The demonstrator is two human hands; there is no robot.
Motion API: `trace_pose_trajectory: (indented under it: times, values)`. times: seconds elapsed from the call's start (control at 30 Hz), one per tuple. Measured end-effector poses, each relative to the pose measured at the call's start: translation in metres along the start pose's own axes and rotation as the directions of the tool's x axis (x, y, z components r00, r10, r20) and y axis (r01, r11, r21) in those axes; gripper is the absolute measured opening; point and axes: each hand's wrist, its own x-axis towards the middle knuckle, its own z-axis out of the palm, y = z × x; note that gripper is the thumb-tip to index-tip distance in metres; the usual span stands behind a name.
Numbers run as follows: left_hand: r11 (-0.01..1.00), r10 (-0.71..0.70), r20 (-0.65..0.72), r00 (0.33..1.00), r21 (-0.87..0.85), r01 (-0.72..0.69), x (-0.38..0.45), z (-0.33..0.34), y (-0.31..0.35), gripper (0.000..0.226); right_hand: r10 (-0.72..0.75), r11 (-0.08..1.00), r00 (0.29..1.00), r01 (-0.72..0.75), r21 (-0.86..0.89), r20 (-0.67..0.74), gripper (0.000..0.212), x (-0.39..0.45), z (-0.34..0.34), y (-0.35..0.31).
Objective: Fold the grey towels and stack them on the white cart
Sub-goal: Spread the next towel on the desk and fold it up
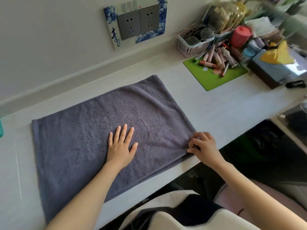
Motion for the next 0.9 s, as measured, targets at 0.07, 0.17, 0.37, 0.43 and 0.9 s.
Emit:
trace_pose_trajectory:
  times: [0.07,0.17,0.37,0.43,0.9]
  values:
    - [1.000,0.001,-0.012,1.000,-0.009,-0.001,-0.001,-0.001,0.000,0.070,0.068,0.991,0.991,-0.054,-0.119,0.119,0.011,-0.005,-0.008,0.001]
    - [0.999,-0.025,-0.003,1.000,-0.037,0.024,-0.001,-0.002,0.007,0.074,0.102,0.980,0.994,-0.095,-0.173,0.036,0.006,-0.014,-0.004,-0.009]
    - [0.994,0.105,-0.056,0.993,-0.023,-0.106,-0.009,0.002,0.046,0.071,-0.081,0.982,0.997,0.081,-0.170,0.004,0.042,0.002,0.044,-0.062]
    - [0.989,0.144,-0.045,0.989,0.036,-0.142,-0.013,0.006,0.051,0.071,-0.083,0.973,0.992,0.101,-0.210,0.093,0.047,0.006,0.054,-0.065]
    - [0.994,-0.062,-0.235,0.970,-0.106,0.038,0.028,-0.011,0.052,0.060,-0.070,0.974,0.994,0.086,-0.208,0.080,0.051,0.076,0.061,-0.081]
